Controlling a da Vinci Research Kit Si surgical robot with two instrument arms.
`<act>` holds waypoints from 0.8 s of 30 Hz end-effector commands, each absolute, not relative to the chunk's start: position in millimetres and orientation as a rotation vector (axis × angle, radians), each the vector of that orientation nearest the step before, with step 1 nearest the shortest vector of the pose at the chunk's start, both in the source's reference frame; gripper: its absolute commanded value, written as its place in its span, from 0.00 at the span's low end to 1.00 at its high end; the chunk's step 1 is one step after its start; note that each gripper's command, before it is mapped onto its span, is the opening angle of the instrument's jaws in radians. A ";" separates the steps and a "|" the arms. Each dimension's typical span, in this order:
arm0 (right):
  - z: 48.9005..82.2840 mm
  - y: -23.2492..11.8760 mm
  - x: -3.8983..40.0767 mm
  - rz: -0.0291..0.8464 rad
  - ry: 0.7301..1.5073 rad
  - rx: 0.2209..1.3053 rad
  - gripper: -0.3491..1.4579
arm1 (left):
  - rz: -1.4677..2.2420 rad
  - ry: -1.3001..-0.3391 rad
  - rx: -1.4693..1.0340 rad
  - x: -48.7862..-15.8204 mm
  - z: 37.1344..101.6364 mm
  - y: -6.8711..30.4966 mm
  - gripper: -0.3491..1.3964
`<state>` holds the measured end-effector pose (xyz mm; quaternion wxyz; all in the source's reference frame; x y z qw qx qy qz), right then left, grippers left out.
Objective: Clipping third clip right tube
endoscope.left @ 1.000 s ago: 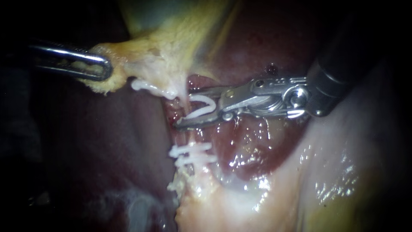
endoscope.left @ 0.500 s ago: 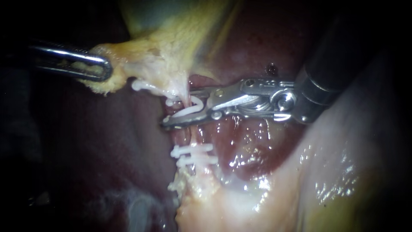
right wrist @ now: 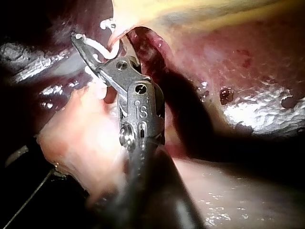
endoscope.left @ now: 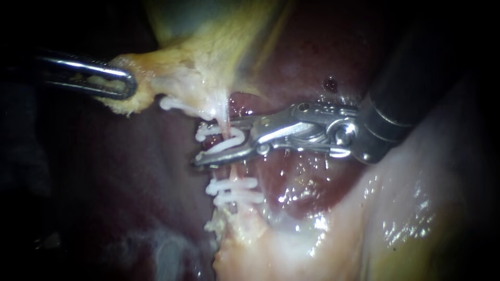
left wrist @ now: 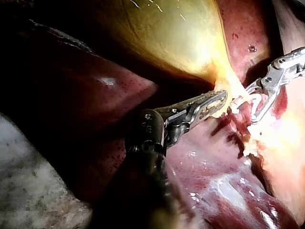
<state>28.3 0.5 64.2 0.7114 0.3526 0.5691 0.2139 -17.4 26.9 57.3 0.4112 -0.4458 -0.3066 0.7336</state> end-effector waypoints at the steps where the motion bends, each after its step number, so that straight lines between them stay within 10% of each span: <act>1: 64.0 0.5 28.4 0.475 1.270 0.784 0.47 | 1.846 -0.772 -1.122 -17.4 57.3 26.9 0.00; 24: 62.7 1.0 28.1 0.510 1.288 0.820 0.43 | 1.847 -0.770 -1.122 -17.4 57.4 26.8 0.00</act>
